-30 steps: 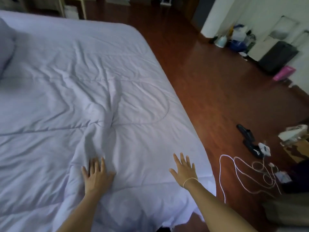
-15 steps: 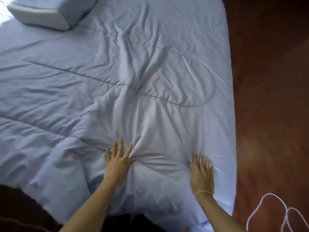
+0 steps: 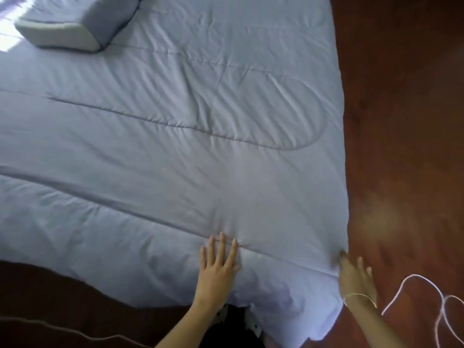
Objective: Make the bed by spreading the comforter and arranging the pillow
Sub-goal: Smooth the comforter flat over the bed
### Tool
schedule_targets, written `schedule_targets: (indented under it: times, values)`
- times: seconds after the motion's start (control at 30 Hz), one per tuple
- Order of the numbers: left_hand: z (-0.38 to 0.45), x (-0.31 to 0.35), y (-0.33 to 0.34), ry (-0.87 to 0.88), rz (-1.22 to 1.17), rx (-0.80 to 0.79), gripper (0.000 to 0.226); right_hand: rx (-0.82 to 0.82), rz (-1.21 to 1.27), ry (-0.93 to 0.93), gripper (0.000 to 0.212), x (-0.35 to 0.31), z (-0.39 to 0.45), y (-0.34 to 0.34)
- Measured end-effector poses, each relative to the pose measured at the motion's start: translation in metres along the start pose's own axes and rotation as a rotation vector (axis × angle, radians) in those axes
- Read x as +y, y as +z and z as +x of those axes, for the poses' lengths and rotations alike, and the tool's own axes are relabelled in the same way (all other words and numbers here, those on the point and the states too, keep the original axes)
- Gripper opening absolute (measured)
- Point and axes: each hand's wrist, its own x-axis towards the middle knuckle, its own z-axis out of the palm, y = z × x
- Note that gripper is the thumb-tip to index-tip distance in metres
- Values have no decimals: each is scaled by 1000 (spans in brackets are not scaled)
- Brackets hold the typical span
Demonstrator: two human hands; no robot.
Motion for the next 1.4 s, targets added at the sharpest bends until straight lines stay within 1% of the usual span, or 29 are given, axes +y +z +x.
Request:
schedule_targets:
  times: [0.03,0.07,0.13,0.23,0.3,0.37,0.4,0.47,0.53,0.63,0.73,0.77,0.8,0.87,0.93,0.97,1.0,1.07,1.17,1.23,1.3,1.4]
  values:
    - [-4,2,6,2,1,4,69,-56,-9,-11,52,8,-8,3]
    - [-5,0,10,24,6,17,79,-77,56,-40,52,12,-14,7]
    - [-1,-5,10,97,37,62,88,-48,234,-79,66,10,-26,4]
    - [20,-15,-6,169,49,138,80,59,341,-133,81,-21,-25,-13]
    - [41,-21,-20,116,32,196,76,72,386,-190,91,-49,-21,-23]
    - [59,-25,-30,20,-7,204,78,52,317,-241,98,-71,-15,-21]
    - [64,-25,-29,-1,-13,197,80,64,257,-252,100,-77,-15,-15]
    - [65,-25,-18,-2,17,191,81,123,175,-283,102,-82,-24,0]
    - [57,-25,-4,-10,32,218,78,157,115,-361,102,-73,-36,22]
    - [52,-28,6,24,88,244,78,186,-17,-530,108,-49,-46,53]
    - [48,-33,8,108,154,229,86,121,-93,-591,121,-34,-51,53]
    - [46,-36,6,141,166,217,90,112,-84,-597,120,-32,-53,48]
    - [44,-38,4,184,173,201,95,116,-59,-610,115,-31,-54,41]
    - [39,-47,-3,285,180,165,100,115,8,-602,101,-30,-57,28]
    - [38,-57,-16,340,178,152,95,153,77,-573,88,-38,-53,10]
    - [42,-63,-25,327,160,179,88,186,111,-551,83,-48,-45,-1]
    - [47,-69,-33,275,122,226,79,213,141,-524,78,-59,-36,-11]
    - [63,-89,-55,53,5,337,67,252,189,-495,72,-98,-11,-37]
    - [78,-131,-69,-303,-150,438,69,291,236,-517,68,-167,20,-67]
    - [81,-166,-63,-459,-187,452,72,295,253,-556,67,-217,36,-78]
    - [78,-196,-49,-520,-180,390,76,306,242,-638,67,-267,49,-77]
    - [72,-211,-35,-505,-151,382,70,301,147,-791,65,-333,71,-66]
